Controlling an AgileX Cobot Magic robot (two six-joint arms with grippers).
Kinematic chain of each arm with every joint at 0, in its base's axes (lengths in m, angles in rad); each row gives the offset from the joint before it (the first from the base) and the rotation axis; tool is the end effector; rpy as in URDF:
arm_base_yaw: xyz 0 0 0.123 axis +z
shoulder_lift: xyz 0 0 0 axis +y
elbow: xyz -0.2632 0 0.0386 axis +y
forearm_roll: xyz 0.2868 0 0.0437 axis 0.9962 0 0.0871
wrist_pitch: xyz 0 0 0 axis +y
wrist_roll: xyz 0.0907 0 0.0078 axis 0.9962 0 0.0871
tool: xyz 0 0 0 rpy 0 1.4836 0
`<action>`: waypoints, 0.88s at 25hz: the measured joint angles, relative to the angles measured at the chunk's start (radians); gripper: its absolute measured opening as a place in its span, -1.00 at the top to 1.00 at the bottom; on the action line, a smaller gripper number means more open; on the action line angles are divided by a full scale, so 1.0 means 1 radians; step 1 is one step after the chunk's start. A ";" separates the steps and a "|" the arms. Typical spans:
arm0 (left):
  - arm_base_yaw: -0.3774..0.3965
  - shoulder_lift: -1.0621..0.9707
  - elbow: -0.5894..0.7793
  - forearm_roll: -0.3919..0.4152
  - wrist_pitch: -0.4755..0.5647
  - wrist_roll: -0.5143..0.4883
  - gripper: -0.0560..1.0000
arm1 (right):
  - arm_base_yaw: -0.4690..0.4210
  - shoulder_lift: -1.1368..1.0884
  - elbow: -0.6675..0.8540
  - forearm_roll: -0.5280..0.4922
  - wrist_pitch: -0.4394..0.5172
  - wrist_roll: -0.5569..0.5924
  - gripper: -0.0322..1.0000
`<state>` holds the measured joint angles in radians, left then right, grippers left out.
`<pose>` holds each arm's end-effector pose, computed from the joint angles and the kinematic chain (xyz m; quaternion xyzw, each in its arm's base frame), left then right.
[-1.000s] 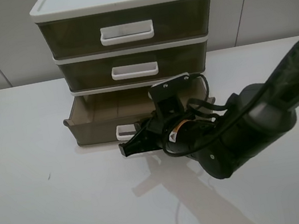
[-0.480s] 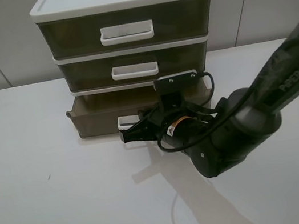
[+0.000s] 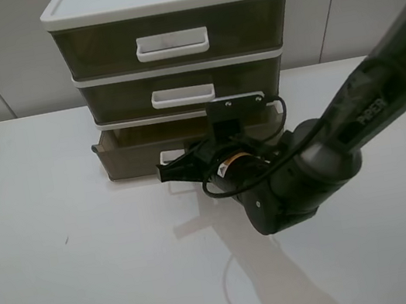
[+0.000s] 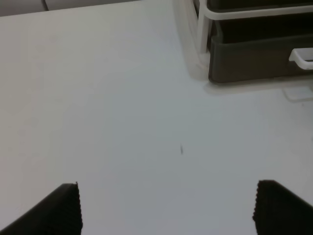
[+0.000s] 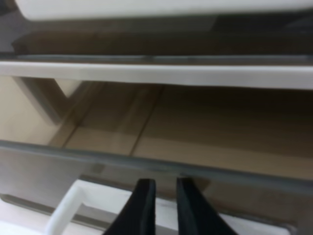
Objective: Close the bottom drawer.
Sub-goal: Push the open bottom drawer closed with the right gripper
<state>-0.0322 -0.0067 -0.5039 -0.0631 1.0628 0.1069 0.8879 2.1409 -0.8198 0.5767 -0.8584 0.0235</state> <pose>0.0464 -0.0065 0.2973 0.0605 0.8484 -0.0119 0.5257 0.2575 0.2571 0.0194 -0.0825 0.8347 0.1716 0.5167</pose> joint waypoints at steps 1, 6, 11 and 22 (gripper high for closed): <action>0.000 0.000 0.000 0.000 0.000 0.000 -0.47 | 0.000 0.010 -0.006 0.000 -0.002 0.000 0.90; 0.000 0.000 0.000 0.000 0.000 0.000 -0.47 | 0.000 0.037 -0.032 0.007 -0.032 0.000 0.90; 0.000 0.000 0.000 0.000 0.000 0.000 -0.47 | 0.000 0.060 -0.066 0.026 -0.043 0.000 0.90; 0.000 0.000 0.000 0.000 0.000 0.000 -0.47 | 0.000 0.087 -0.083 0.100 -0.102 -0.075 0.90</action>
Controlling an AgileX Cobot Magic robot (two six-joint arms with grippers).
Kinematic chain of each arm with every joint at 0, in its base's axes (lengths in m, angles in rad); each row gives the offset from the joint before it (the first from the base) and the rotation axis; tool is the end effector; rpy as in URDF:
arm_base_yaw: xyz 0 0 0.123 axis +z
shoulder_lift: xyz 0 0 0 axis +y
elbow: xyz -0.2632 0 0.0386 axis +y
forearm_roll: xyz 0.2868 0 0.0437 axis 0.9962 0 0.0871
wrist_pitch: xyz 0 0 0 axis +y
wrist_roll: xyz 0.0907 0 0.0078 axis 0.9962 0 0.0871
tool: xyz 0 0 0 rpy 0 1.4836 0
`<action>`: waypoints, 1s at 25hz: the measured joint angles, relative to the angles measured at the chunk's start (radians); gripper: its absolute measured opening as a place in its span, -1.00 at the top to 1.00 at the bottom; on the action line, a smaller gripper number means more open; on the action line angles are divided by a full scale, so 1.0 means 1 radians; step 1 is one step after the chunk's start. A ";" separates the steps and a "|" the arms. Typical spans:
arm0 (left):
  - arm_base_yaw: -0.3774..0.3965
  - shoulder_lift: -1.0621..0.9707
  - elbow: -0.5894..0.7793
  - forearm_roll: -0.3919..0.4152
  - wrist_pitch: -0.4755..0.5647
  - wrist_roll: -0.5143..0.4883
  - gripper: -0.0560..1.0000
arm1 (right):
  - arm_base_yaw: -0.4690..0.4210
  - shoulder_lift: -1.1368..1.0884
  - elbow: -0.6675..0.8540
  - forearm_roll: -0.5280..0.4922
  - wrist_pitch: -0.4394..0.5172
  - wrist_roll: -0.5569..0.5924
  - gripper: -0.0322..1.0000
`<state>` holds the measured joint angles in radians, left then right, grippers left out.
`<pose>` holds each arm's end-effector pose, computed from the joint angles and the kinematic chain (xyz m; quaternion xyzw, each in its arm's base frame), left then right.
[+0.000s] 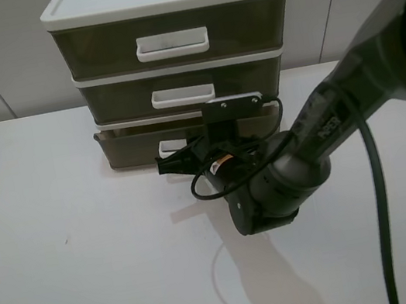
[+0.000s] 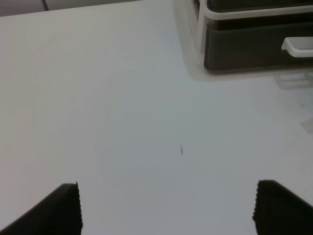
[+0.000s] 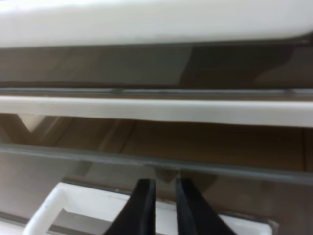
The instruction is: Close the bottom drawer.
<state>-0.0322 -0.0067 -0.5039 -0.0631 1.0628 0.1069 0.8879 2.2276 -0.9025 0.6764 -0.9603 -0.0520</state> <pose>0.0464 -0.0065 0.2973 0.0605 0.8484 -0.0119 0.5257 0.2731 0.2618 0.0099 -0.0596 0.8142 0.1371 0.5610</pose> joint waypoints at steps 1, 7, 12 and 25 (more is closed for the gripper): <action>0.000 0.000 0.000 0.000 0.000 0.000 -0.47 | 0.000 0.000 -0.001 0.001 0.000 -0.001 0.90; 0.000 0.000 0.000 0.000 0.000 0.000 -0.47 | -0.019 0.000 -0.038 0.003 0.025 -0.003 0.90; 0.000 0.000 0.000 0.000 0.000 0.000 -0.47 | -0.022 0.004 -0.046 0.001 0.029 -0.003 0.90; 0.000 0.000 0.000 0.000 0.000 0.000 -0.47 | -0.022 -0.158 0.075 -0.083 0.132 -0.003 0.90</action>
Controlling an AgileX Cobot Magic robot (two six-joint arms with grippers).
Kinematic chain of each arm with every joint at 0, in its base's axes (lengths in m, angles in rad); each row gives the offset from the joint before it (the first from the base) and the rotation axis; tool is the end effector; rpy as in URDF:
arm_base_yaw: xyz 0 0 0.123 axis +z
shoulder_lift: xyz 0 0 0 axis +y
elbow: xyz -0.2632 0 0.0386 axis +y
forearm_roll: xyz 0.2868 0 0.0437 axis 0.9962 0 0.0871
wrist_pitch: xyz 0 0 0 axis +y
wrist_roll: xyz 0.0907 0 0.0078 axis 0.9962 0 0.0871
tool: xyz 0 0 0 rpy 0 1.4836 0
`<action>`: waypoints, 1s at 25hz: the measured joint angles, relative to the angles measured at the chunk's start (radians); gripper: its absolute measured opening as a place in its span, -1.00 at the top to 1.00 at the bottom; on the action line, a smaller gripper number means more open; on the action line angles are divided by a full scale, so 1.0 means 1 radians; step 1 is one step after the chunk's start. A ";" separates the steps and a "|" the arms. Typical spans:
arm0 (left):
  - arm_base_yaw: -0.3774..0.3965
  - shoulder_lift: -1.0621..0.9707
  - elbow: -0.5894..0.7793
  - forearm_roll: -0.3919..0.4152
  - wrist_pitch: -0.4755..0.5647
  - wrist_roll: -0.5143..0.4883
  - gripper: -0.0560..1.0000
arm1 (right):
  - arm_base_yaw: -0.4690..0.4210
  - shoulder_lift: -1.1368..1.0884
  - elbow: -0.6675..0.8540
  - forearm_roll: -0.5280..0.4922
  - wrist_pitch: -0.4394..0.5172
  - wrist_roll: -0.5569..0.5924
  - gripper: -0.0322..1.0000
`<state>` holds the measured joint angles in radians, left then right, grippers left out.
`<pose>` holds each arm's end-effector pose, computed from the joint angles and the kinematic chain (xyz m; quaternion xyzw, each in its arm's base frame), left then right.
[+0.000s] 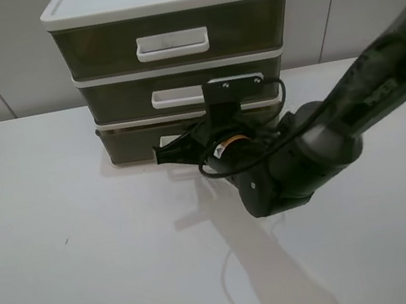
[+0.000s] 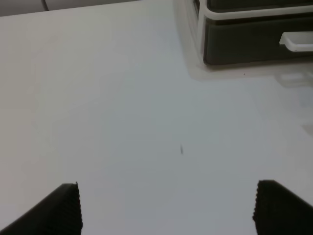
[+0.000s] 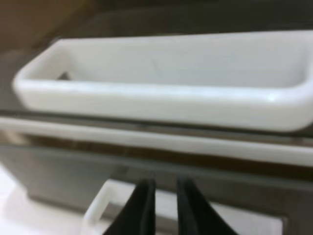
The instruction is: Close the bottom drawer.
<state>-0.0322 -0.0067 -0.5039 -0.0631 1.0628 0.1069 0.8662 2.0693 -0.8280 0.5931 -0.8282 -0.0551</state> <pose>0.0464 -0.0065 0.2973 0.0605 0.8484 -0.0119 0.5257 0.2679 0.2574 0.0446 -0.0892 0.8232 0.1651 0.5359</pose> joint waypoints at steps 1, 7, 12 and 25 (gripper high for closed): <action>0.000 0.000 0.000 0.000 0.000 0.000 -0.47 | 0.000 -0.024 0.029 -0.025 0.016 0.000 0.90; 0.000 0.000 0.000 0.000 0.000 0.000 -0.47 | -0.002 -0.213 0.167 -0.118 0.203 0.000 0.87; 0.000 0.000 0.000 0.000 0.000 0.000 -0.47 | -0.096 -0.375 0.265 -0.125 0.358 0.000 0.23; 0.000 0.000 0.000 0.000 0.000 0.000 -0.47 | -0.637 -1.003 0.287 -0.296 1.120 0.000 -0.65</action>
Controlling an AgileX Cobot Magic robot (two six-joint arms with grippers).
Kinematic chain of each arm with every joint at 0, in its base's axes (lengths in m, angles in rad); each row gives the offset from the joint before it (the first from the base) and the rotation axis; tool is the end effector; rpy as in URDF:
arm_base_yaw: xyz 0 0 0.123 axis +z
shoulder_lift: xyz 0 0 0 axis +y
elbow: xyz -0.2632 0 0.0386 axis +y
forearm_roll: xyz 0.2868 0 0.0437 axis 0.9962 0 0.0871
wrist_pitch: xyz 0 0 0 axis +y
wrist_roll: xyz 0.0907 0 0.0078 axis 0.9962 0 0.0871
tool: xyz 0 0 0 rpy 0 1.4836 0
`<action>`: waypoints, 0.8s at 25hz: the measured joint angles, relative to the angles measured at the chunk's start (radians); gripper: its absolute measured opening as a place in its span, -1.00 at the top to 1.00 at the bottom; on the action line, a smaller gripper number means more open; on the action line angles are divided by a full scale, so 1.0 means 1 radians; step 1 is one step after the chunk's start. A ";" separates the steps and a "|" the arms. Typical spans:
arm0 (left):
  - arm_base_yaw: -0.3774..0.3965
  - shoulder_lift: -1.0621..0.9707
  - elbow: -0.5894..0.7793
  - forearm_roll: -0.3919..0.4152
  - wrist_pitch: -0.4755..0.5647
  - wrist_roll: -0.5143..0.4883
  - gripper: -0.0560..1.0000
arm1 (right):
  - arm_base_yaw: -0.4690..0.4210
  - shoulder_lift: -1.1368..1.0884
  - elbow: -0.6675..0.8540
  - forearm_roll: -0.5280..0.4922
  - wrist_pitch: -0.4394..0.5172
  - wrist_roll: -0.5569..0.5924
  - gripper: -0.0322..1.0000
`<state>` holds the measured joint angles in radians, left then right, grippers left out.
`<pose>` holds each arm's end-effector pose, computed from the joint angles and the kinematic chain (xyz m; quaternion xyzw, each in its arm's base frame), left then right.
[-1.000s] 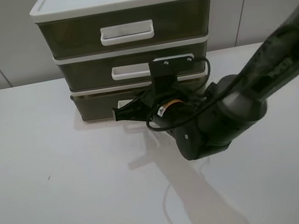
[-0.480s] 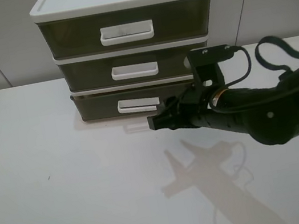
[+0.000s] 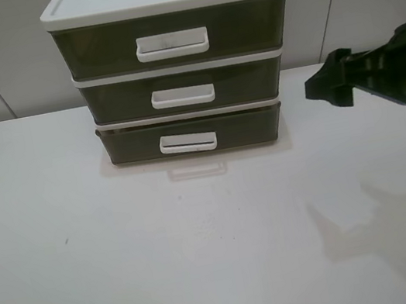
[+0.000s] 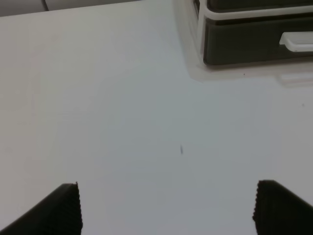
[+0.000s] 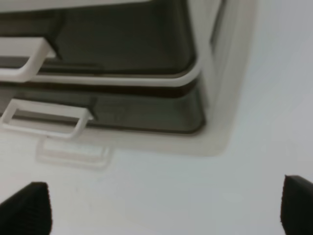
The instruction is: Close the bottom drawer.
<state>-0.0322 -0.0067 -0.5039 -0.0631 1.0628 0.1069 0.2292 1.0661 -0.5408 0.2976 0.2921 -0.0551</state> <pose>0.0464 -0.0065 0.2973 0.0605 0.8484 -0.0119 0.5257 0.2366 0.0631 0.2063 -0.0168 0.9097 0.1316 0.3936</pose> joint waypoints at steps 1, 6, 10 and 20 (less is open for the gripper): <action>0.000 0.000 0.000 0.000 0.000 0.000 -0.47 | -0.043 -0.047 -0.001 -0.018 0.055 0.000 -0.65; 0.000 0.000 0.000 0.000 0.000 0.000 -0.47 | -0.202 -0.321 -0.033 -0.094 0.356 -0.001 -0.65; 0.000 0.000 0.000 0.000 0.000 0.000 -0.47 | -0.245 -0.547 -0.072 -0.158 0.494 -0.001 -0.65; 0.000 0.000 0.000 0.000 0.000 0.000 -0.47 | -0.245 -0.944 -0.088 -0.216 0.735 -0.001 -0.65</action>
<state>-0.0322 -0.0067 -0.5039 -0.0631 1.0628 0.1069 -0.0157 0.1223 -0.6291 0.0819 1.0271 -0.0557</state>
